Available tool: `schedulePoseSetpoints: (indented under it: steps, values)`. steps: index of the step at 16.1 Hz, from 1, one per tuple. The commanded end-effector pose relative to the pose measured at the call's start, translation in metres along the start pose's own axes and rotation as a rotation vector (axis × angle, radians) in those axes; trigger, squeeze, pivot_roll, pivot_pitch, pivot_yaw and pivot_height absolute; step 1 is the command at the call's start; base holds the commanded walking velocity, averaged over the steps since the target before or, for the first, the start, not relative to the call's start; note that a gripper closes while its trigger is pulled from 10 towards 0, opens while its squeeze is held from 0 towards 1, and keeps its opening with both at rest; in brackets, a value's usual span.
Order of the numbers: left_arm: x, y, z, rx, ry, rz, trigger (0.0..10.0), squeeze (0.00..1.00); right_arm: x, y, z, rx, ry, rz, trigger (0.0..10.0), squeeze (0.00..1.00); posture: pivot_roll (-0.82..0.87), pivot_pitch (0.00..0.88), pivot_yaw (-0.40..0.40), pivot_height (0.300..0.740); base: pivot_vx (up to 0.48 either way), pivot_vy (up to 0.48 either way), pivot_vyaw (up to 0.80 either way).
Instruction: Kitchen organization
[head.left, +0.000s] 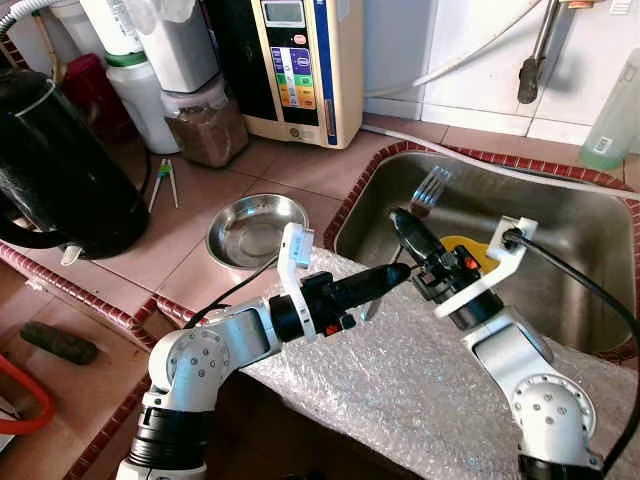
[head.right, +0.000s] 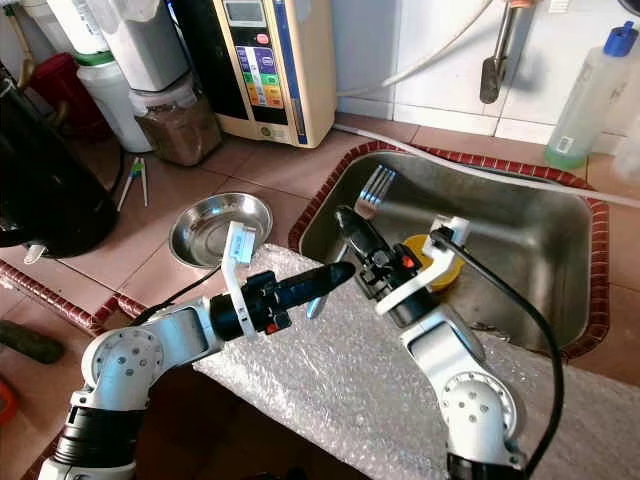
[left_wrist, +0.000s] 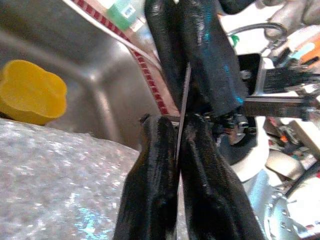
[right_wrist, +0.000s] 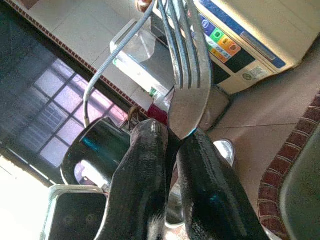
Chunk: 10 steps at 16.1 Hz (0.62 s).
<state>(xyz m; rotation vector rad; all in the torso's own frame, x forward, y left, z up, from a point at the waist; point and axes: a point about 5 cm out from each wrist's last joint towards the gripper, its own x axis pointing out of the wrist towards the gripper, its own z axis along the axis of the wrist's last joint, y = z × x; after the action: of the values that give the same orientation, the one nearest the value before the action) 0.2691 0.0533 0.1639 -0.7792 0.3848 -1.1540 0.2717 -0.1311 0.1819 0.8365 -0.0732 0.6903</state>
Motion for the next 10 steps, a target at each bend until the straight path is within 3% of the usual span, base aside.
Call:
schedulePoseSetpoints:
  steps: [1, 7, 10]
  values:
    - [-0.007, 0.002, 0.003, 0.025, -0.010, 0.037, 10.0, 1.00, -0.001, -0.008, 0.007, -0.056, -0.017, -0.063, 0.0, 0.00, -0.10, 0.098, 0.139, 0.740, 0.000, 0.000, 0.00]
    - [-0.004, -0.007, 0.003, 0.065, -0.012, 0.034, 10.0, 1.00, 0.016, -0.029, 0.026, -0.169, -0.118, -0.266, 0.0, 0.00, -0.06, 0.122, 0.111, 0.740, 0.000, 0.000, 0.00]
    - [-0.006, 0.003, 0.001, 0.092, -0.038, 0.111, 10.0, 1.00, 0.019, -0.036, 0.035, -0.293, -0.128, -0.338, 0.0, 0.00, -0.09, 0.109, 0.095, 0.740, 0.000, 0.000, 0.00]
